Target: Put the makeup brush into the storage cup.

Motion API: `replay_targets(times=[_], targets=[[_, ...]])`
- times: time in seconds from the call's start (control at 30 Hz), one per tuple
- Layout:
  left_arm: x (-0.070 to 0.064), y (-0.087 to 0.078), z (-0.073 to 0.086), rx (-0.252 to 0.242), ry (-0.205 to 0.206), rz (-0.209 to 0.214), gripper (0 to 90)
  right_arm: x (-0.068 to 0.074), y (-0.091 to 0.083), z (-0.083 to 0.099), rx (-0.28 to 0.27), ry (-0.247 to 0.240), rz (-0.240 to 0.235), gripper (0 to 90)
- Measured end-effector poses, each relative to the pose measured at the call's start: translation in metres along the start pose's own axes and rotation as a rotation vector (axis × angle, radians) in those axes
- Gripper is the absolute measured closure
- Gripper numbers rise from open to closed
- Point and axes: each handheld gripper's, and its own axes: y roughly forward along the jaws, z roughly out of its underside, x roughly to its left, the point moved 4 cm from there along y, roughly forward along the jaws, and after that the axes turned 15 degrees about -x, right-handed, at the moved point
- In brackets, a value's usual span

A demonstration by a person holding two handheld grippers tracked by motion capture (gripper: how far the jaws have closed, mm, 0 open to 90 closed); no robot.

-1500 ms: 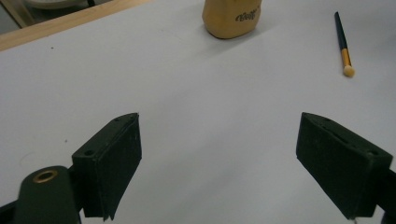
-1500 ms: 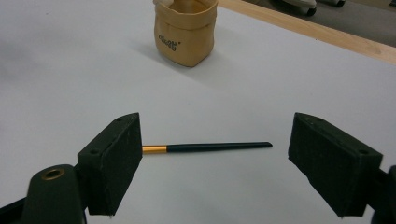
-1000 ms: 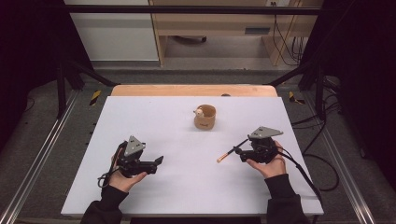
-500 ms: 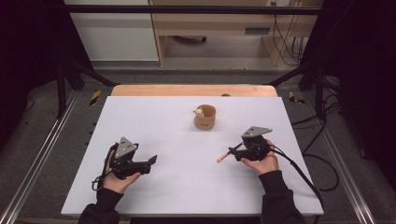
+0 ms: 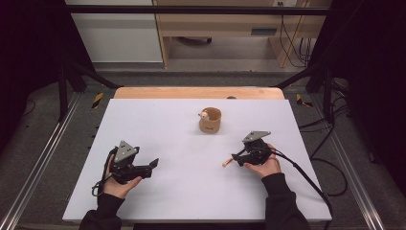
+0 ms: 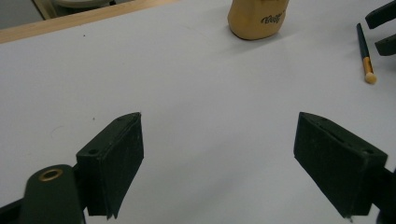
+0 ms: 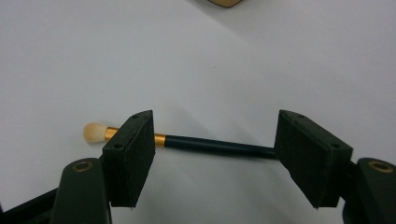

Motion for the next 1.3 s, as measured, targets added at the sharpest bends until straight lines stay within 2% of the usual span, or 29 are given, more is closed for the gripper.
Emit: replay_targets(times=[0.17, 0.67, 1.03, 1.3], targets=[[0.001, 0.000, 0.001, 0.001, -0.003, -0.001, 15.3, 0.000, 0.005, 0.004, 0.019, -0.008, -0.008, 29.9], [0.001, 0.000, 0.001, 0.000, -0.007, 0.001, 15.6, -0.003, 0.012, 0.007, 0.015, -0.023, -0.020, 35.4], [0.003, 0.000, 0.001, -0.002, -0.009, 0.000, 15.9, -0.003, 0.009, 0.007, 0.023, -0.025, -0.003, 44.7], [0.004, -0.001, 0.001, 0.000, -0.011, 0.000, 15.3, -0.003, 0.006, 0.006, 0.051, -0.006, 0.002, 52.2]])
